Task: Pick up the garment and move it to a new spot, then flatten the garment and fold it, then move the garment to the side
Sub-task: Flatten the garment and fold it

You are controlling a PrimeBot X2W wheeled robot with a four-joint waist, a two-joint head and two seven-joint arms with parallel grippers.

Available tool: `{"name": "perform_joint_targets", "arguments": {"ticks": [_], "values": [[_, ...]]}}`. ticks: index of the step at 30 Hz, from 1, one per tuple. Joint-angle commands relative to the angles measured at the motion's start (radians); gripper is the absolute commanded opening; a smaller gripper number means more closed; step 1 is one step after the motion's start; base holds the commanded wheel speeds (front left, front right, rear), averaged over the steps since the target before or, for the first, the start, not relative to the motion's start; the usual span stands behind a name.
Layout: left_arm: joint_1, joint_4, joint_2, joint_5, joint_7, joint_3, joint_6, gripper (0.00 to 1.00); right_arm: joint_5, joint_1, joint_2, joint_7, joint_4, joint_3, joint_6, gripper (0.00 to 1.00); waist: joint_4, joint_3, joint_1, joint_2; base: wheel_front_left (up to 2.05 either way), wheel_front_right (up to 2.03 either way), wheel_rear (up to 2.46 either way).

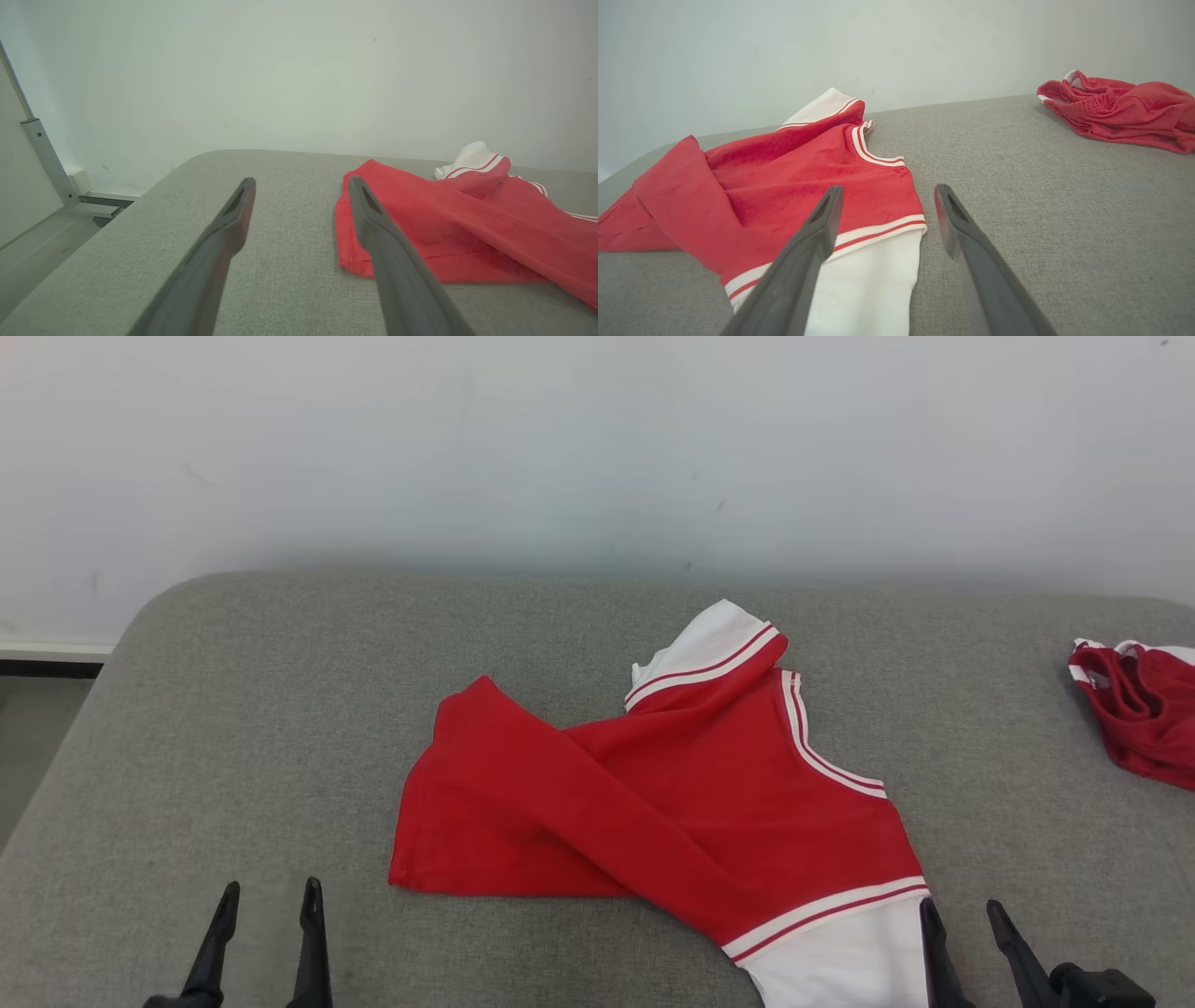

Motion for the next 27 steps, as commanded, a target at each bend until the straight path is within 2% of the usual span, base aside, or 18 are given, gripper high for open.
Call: {"name": "perform_joint_targets", "arguments": {"ticks": [1, 5, 20, 27], "values": [[-0.018, 0.016, -0.003, 0.002, -0.003, -0.006, -0.007, 1.0, -0.004, 0.013, -0.001, 0.006, -0.001, 0.003, -0.003, 1.0, -0.003, -0.001, 0.0, 0.0, 0.0, 0.0, 0.0], [-0.043, 0.064, 0.001, -0.003, -0.003, -0.032, -0.018, 1.0, -0.008, 0.024, 0.0, 0.02, 0.0, 0.006, -0.003, 1.0, -0.009, 0.002, 0.0, 0.0, 0.0, 0.0, 0.0], [-0.287, 0.409, 0.12, -0.11, -0.003, -0.222, -0.027, 1.0, -0.025, 0.043, 0.017, 0.094, 0.032, 0.053, -0.003, 1.0, -0.056, 0.078, 0.0, 0.0, 0.0, 0.0, 0.0], [-0.383, 0.536, 0.145, -0.168, -0.003, -0.273, -0.027, 1.0, -0.025, 0.006, 0.02, 0.095, 0.059, 0.077, -0.003, 1.0, -0.072, 0.107, 0.0, 0.0, 0.0, 0.0, 0.0]]}}
